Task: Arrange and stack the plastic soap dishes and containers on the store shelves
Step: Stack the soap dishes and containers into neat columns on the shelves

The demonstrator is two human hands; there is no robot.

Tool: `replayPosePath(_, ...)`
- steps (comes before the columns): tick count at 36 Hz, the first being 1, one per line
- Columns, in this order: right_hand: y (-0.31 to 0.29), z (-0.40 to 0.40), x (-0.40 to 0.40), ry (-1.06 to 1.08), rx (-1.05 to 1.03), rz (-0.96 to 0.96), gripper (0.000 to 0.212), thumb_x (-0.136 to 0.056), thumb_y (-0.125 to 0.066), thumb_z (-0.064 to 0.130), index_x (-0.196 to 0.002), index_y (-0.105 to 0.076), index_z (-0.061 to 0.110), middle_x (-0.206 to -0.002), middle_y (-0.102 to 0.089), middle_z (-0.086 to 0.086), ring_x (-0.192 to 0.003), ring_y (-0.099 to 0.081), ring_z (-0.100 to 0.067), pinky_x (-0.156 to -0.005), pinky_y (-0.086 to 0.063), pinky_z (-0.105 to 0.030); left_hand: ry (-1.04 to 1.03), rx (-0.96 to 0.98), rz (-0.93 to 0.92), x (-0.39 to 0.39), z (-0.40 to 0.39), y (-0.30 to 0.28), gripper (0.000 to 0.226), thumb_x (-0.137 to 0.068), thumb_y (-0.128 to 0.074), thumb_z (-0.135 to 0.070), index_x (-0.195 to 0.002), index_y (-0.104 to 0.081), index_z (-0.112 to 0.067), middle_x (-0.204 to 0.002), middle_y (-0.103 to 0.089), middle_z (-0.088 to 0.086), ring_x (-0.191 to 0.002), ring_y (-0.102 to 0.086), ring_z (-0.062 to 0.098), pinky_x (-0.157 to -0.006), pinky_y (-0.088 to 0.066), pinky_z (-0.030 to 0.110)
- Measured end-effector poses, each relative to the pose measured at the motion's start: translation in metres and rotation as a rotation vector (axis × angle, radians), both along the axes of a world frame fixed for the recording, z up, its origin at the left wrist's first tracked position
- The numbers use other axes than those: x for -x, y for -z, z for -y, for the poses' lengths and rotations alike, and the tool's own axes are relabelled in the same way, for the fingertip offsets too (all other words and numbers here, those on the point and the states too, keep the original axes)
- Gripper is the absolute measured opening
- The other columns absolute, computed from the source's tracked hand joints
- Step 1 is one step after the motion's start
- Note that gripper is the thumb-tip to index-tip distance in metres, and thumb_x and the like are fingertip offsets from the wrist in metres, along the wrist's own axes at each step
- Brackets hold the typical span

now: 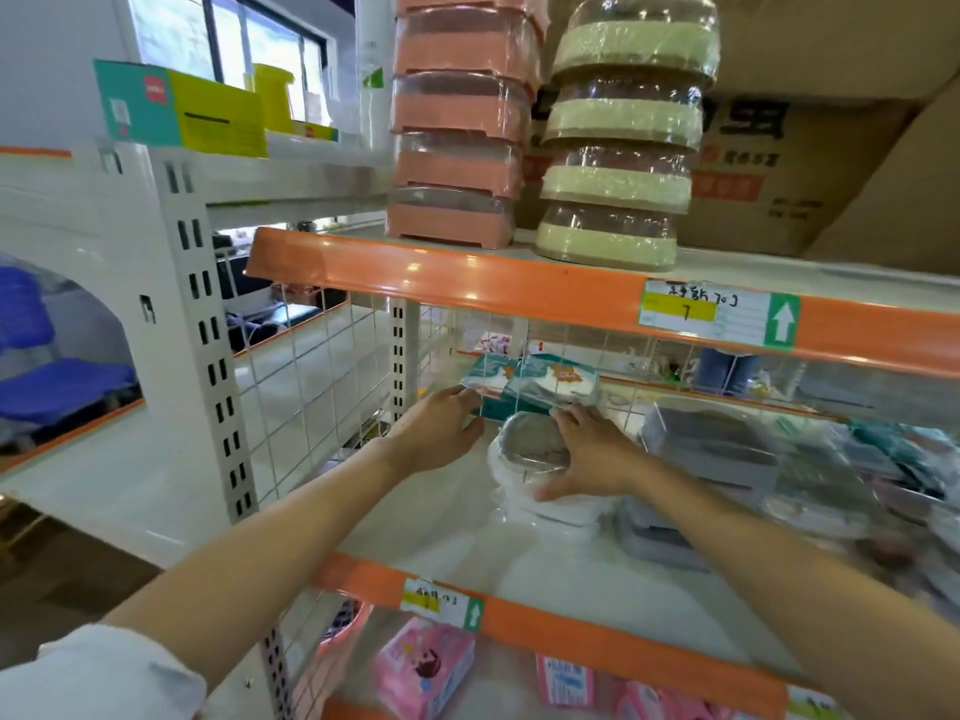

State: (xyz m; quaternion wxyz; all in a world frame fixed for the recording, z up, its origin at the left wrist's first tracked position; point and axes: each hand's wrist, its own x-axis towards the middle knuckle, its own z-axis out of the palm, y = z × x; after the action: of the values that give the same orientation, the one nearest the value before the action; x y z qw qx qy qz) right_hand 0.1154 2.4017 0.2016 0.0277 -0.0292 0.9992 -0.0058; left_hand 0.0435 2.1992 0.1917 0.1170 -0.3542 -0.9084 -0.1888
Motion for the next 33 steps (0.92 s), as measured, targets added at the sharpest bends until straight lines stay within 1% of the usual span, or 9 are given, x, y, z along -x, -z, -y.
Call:
replayPosePath(4, 0.002, -0.002, -0.034, -0.037, 0.034, -0.033, 0.113, -0.069, -0.07, 0.065, -0.151, -0.013, 0.012, -0.151, -0.022, -0.006, -0.138, -0.022, -0.022, -0.113, -0.023, -0.033, 0.037, -0.021, 0.054, 0.007, -0.015, 0.003, 0.033, -0.097, -0.044, -0.022, -0.122, -0.059, -0.007, -0.122, -0.06, 0.011, -0.108, -0.057, 0.025, -0.095, -0.046, 0.038)
replayPosePath(9, 0.008, -0.02, -0.066, -0.027, 0.039, -0.022, 0.113, -0.07, -0.068, 0.066, -0.151, -0.012, 0.011, -0.155, -0.016, -0.003, -0.141, -0.016, -0.02, -0.116, -0.017, -0.033, 0.089, 0.044, 0.123, 0.013, -0.048, 0.011, 0.038, -0.096, -0.045, -0.033, -0.12, -0.059, -0.006, -0.122, -0.06, 0.011, -0.113, -0.054, 0.027, -0.1, -0.041, 0.038)
replayPosePath(12, 0.014, -0.031, -0.081, 0.008, 0.071, 0.0, 0.118, -0.069, -0.068, 0.068, -0.152, -0.005, 0.013, -0.156, -0.011, -0.002, -0.143, -0.01, -0.019, -0.117, -0.013, -0.033, 0.195, 0.111, 0.116, 0.013, -0.071, 0.012, 0.049, -0.096, -0.052, -0.034, -0.138, -0.044, -0.01, -0.14, -0.047, 0.007, -0.131, -0.04, 0.023, -0.109, -0.024, 0.029)
replayPosePath(15, 0.016, -0.039, -0.095, 0.035, 0.094, 0.001, 0.116, -0.07, -0.07, 0.064, -0.153, -0.005, 0.015, -0.156, -0.011, 0.0, -0.143, -0.009, -0.018, -0.116, -0.012, -0.031, 0.34, 0.153, 0.173, 0.013, -0.09, 0.012, 0.055, -0.092, -0.06, -0.032, -0.139, -0.043, -0.009, -0.136, -0.046, -0.001, -0.124, -0.045, 0.015, -0.105, -0.029, 0.019)
replayPosePath(17, 0.016, -0.043, -0.104, 0.064, 0.111, 0.016, 0.115, -0.07, -0.071, 0.062, -0.153, -0.005, 0.016, -0.156, -0.009, 0.001, -0.142, -0.009, -0.017, -0.116, -0.013, -0.031, 0.369, 0.248, 0.259, 0.017, -0.101, 0.014, 0.058, -0.09, -0.064, -0.028, -0.14, -0.043, -0.007, -0.138, -0.045, 0.004, -0.125, -0.044, 0.019, -0.111, -0.029, 0.026)
replayPosePath(19, 0.017, -0.048, -0.111, 0.097, 0.117, 0.034, 0.117, -0.07, -0.072, 0.061, -0.152, -0.004, 0.015, -0.156, -0.008, 0.002, -0.143, -0.009, -0.017, -0.118, -0.013, -0.031, 0.38, 0.386, 0.3, 0.023, -0.109, 0.016, 0.066, -0.088, -0.065, -0.036, -0.143, -0.037, -0.011, -0.143, -0.041, 0.007, -0.132, -0.038, 0.027, -0.114, -0.025, 0.035)
replayPosePath(22, 0.019, -0.055, -0.118, 0.133, 0.105, 0.041, 0.116, -0.068, -0.073, 0.063, -0.151, -0.008, 0.014, -0.152, -0.016, 0.001, -0.14, -0.014, -0.017, -0.117, -0.017, -0.032, 0.344, 0.523, 0.199, 0.031, -0.12, 0.02, 0.09, -0.077, -0.065, -0.061, -0.147, -0.028, -0.017, -0.146, -0.033, 0.006, -0.137, -0.029, 0.029, -0.115, -0.021, 0.038)
replayPosePath(28, 0.02, -0.06, -0.129, 0.165, 0.111, 0.037, 0.115, -0.068, -0.074, 0.061, -0.151, -0.01, 0.013, -0.151, -0.019, 0.0, -0.139, -0.017, -0.017, -0.117, -0.017, -0.03, 0.259, 0.62, 0.122, 0.029, -0.126, 0.024, 0.117, -0.073, -0.068, -0.062, -0.152, 0.004, -0.014, -0.16, 0.0, 0.007, -0.147, -0.003, 0.025, -0.118, -0.003, 0.037)
replayPosePath(33, 0.019, -0.06, -0.132, 0.172, 0.083, 0.053, 0.116, -0.068, -0.072, 0.064, -0.151, -0.01, 0.012, -0.151, -0.019, 0.0, -0.138, -0.018, -0.018, -0.117, -0.018, -0.032, 0.231, 0.574, 0.004, 0.021, -0.121, 0.025, 0.113, -0.074, -0.07, -0.058, -0.151, -0.003, -0.009, -0.156, -0.013, 0.01, -0.144, -0.014, 0.028, -0.117, -0.01, 0.037)
